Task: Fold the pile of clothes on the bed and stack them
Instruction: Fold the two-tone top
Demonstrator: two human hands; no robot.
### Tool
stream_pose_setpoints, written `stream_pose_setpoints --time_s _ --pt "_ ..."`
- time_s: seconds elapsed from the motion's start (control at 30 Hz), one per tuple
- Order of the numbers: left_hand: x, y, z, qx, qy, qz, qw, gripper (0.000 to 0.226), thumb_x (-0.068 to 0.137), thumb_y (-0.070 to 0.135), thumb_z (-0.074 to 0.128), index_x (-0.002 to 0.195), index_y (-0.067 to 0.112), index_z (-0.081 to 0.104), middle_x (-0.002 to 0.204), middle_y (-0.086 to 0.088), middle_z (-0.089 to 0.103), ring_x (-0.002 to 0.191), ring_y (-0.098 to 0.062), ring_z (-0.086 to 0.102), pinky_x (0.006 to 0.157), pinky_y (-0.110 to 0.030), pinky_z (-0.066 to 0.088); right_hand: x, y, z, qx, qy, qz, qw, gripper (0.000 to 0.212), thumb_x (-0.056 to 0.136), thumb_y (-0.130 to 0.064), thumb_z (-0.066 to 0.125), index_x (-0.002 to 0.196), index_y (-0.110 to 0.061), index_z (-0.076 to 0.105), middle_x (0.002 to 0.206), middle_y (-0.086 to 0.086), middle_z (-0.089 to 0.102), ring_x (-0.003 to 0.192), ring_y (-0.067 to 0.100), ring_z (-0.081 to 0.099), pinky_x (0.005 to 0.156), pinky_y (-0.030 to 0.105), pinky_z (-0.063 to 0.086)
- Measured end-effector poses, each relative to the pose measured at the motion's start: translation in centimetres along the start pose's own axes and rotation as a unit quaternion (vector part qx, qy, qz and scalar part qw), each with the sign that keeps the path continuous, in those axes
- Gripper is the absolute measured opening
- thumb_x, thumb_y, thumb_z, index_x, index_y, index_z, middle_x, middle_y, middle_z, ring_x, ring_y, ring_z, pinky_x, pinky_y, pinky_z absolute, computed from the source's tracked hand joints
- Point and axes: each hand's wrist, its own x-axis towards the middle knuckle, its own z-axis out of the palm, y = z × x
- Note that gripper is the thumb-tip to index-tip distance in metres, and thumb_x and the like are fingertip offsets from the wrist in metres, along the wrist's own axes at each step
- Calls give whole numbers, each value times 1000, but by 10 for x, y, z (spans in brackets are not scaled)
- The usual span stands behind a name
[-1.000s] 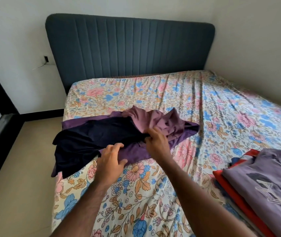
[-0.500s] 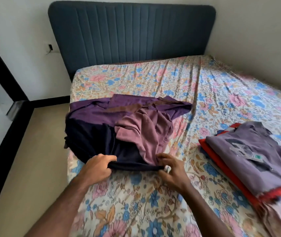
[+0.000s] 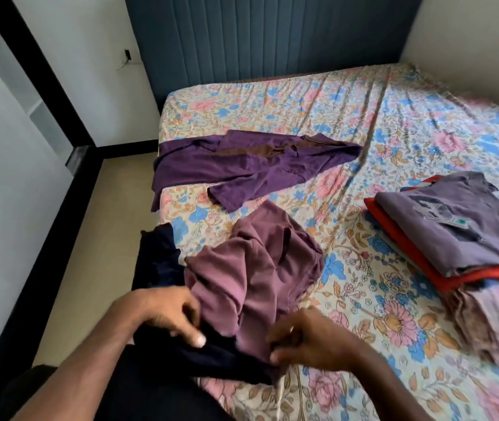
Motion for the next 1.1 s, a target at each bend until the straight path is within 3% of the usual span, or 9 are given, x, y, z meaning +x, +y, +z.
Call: stream_pose_setpoints --time_s 0.1,0.2,0.3,0.37,0.47,0.6,0.77,0.93,1.1 --pt "26 35 16 -144 219 134 956 41 72 52 85 79 15 69 67 10 63 61 -2 52 65 -26 46 12 11 -11 54 219 29 974 4 92 -19 75 94 -20 78 88 -11 75 74 4 71 69 29 61" --pt "64 90 35 -161 334 148 917 57 68 70 74 104 27 67 88 10 65 80 -8 62 79 -36 55 42 31 -27 13 402 62 913 14 91 -8 71 91 -21 78 81 -11 73 72 7 69 65 32 57" --pt "98 114 48 -30 361 36 931 90 63 87 55 139 39 45 125 4 51 121 -19 50 101 -47 47 62 48 -39 -110 299 104 942 44 87 -26 52 128 -27 66 133 -1 60 116 25 60 95 46 50" --pt "113 105 56 -56 445 34 893 72 75 68 68 135 31 54 122 0 54 115 -23 55 95 -45 50 69 57 -40 -159 209 175 949 65 83 -33 40 148 -32 45 150 0 35 133 30 45 109 58 35" --pt "121 81 67 -217 536 107 809 22 86 17 75 108 15 73 102 -2 65 95 -18 66 89 -40 54 77 61 -35 -211 175 187 943 60 90 -35 41 150 -39 37 144 1 30 130 30 45 112 66 28" --pt "114 64 66 -398 540 110 733 14 98 7 60 96 18 70 93 6 72 89 -3 65 85 -30 52 78 76 -26 -193 250 155 936 52 88 -36 44 140 -40 47 140 -3 40 128 25 47 108 55 33" --pt "112 44 65 -579 494 116 638 18 107 13 46 108 22 62 117 -8 66 115 -20 62 104 -34 47 76 89 -16 -115 360 63 924 23 90 -44 61 102 -26 70 124 -6 56 121 16 50 97 42 39" --pt "114 45 64 -568 519 128 626 27 104 1 42 107 22 59 118 -2 60 116 -15 58 103 -28 44 74 85 -19 36 482 32 875 6 100 -24 62 98 -18 61 105 -6 56 92 7 55 79 47 56" --pt "115 54 69 -549 516 138 643 35 103 -4 42 85 18 61 83 16 63 79 1 55 78 -13 43 68 74 -3 -147 485 -10 862 25 96 -28 54 120 -27 57 144 3 43 123 14 45 93 42 39"
